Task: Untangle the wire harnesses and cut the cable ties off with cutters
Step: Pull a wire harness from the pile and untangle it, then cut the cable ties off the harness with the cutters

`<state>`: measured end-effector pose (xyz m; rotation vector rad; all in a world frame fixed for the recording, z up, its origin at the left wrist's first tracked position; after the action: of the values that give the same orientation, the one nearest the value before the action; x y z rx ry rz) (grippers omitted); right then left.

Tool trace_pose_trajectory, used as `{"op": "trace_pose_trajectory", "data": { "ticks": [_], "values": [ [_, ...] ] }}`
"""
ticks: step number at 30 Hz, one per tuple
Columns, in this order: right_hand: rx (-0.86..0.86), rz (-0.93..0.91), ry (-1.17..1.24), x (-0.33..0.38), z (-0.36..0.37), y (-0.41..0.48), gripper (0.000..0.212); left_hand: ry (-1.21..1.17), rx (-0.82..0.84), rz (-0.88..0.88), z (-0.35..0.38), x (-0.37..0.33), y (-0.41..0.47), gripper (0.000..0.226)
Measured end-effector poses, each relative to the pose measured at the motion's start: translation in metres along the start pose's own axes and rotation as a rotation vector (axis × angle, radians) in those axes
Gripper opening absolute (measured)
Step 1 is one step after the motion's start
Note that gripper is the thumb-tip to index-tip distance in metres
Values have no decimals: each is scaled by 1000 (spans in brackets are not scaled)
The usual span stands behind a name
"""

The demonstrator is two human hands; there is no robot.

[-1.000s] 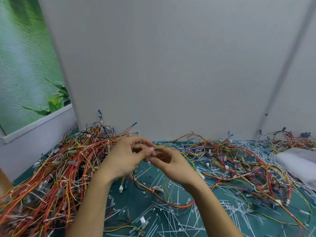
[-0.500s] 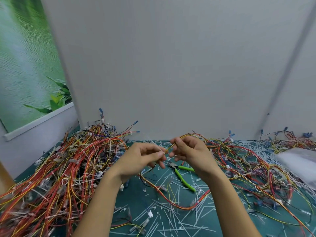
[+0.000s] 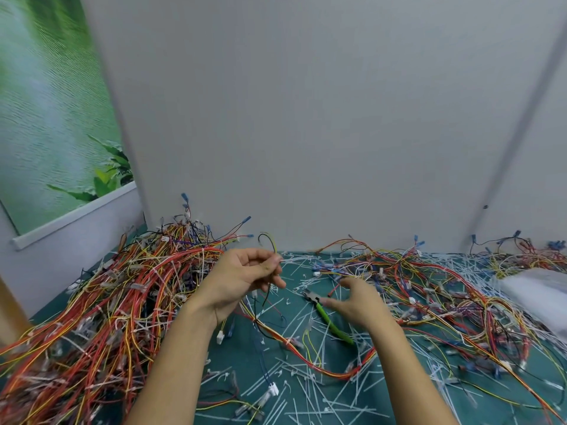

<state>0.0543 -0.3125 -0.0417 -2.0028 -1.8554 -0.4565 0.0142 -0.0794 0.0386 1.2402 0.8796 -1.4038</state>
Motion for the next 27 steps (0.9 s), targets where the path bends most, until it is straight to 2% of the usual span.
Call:
{"op": "trace_pose_trajectory", "data": {
  "ticks": [2,4,10,15,19,21,24,27],
  "values": [
    [114,82,-126,-11,22,3,92,-44,-8,11,-1,-2,0,23],
    [125,94,-215,-13,31,6,85,-74,9,14,1,-3,0,22],
    [78,80,-255,-9,32,11,70,-117,40,5,3,-1,0,18],
    [108,68,-266,-7,38,11,73,-145,48,3,7,-3,0,16],
    [27,120,-221,-5,30,9,60,-170,104,-19,15,-3,-4,15],
    [-19,126,-65,-3,20,9,52,-177,146,-25,18,-5,-7,15],
    [-159,91,296,0,-6,6,45,-228,210,-42,23,-7,-10,15],
    [-259,72,772,1,-28,2,45,-281,247,-45,27,-9,-12,11]
  ]
}}
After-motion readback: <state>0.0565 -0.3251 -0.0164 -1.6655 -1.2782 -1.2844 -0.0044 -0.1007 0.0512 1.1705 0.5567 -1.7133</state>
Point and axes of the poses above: each hand's wrist, its own y-axis towards the middle knuckle, its own z-axis out of the palm, x = y × z, the point moved 9 cm from there along y, towards the middle knuckle, and after that the axes turned 5 degrees about -y, right-handed, at the moved point
